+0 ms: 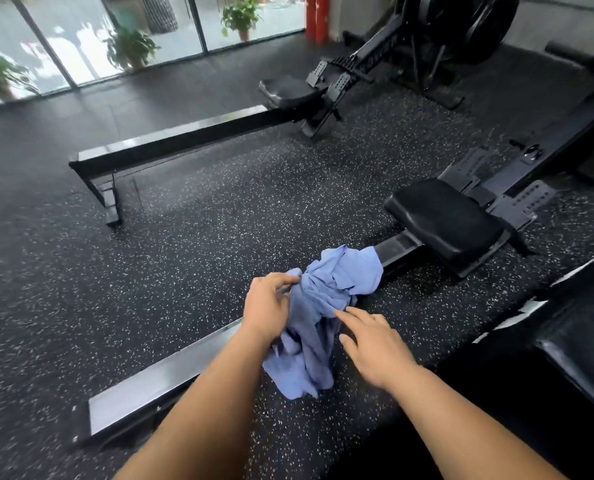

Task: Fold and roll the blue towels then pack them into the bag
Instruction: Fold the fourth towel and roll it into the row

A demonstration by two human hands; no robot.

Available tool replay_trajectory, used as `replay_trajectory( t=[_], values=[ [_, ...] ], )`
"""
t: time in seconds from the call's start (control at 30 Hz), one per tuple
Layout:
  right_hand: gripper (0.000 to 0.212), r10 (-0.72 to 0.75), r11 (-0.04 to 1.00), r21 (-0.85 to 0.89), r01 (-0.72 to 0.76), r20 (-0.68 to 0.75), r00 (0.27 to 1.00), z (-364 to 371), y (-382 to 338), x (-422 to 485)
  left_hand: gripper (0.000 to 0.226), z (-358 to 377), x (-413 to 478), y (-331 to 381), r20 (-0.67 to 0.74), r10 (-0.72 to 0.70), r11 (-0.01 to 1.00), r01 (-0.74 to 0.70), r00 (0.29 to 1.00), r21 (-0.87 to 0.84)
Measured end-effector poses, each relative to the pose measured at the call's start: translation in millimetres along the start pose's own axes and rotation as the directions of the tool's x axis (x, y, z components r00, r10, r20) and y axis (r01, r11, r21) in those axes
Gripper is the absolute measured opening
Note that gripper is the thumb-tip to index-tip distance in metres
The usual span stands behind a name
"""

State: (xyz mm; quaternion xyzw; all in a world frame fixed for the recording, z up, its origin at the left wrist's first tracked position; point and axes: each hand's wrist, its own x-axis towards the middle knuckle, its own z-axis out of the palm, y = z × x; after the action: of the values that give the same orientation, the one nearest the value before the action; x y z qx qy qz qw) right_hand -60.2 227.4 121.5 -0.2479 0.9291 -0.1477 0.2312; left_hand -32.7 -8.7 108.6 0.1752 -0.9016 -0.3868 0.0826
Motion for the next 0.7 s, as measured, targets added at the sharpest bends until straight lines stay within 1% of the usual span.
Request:
replay_trajectory(
  t=[0.07, 0.17, 0.27, 0.37, 0.47, 0.53, 0.63, 0.67, 0.7],
  values=[
    [0.055, -0.008, 1.000, 0.026, 0.009, -0.043, 0.999, -14.2, -6.7, -12.6, 0.038, -20.3, -3.8, 26.8, -0.010, 0.004, 0.998, -0.005, 1.000, -0.068],
    [0.056, -0.002, 0.997, 0.073, 0.010, -0.116, 0.993, -39.4, -18.5, -31.7, 0.048, -42.2, -7.4, 61.6, 0.026, 0.013, 0.980, -0.008, 1.000, -0.201],
    [0.057, 0.022, 0.989, 0.144, 0.007, -0.199, 0.980, -71.2, -28.5, -49.0, 0.051, -63.5, -15.2, 100.2, 0.075, 0.087, 0.947, -0.059, 0.993, -0.316],
    [0.058, 0.077, 0.966, 0.258, -0.001, -0.284, 0.956, -104.3, -30.4, -69.7, 0.051, -81.9, -27.4, 142.9, 0.141, 0.178, 0.918, -0.113, 0.974, -0.380],
    [0.060, 0.109, 0.961, 0.277, -0.002, -0.371, 0.922, -133.5, -26.6, -92.7, 0.046, -97.2, -40.7, 185.1, 0.200, 0.272, 0.888, -0.166, 0.941, -0.429],
    [0.052, 0.136, 0.971, 0.237, -0.037, -0.419, 0.898, -149.8, -23.0, -114.3, 0.036, -105.3, -54.0, 216.0, 0.240, 0.332, 0.866, -0.194, 0.912, -0.461],
    [0.016, 0.204, 0.973, 0.192, -0.127, -0.468, 0.860, -169.8, -12.2, -148.9, 0.033, -110.5, -67.5, 256.6, 0.280, 0.395, 0.832, -0.212, 0.875, -0.513],
    [0.012, 0.229, 0.970, 0.190, -0.153, -0.488, 0.843, -175.1, -7.5, -161.3, 0.033, -111.3, -71.1, 267.5, 0.291, 0.416, 0.830, -0.229, 0.861, -0.509],
    [0.013, 0.253, 0.965, 0.192, -0.177, -0.516, 0.819, -180.8, -1.4, -174.6, 0.032, -110.5, -76.0, 279.7, 0.304, 0.441, 0.829, -0.253, 0.845, -0.499]
  ],
)
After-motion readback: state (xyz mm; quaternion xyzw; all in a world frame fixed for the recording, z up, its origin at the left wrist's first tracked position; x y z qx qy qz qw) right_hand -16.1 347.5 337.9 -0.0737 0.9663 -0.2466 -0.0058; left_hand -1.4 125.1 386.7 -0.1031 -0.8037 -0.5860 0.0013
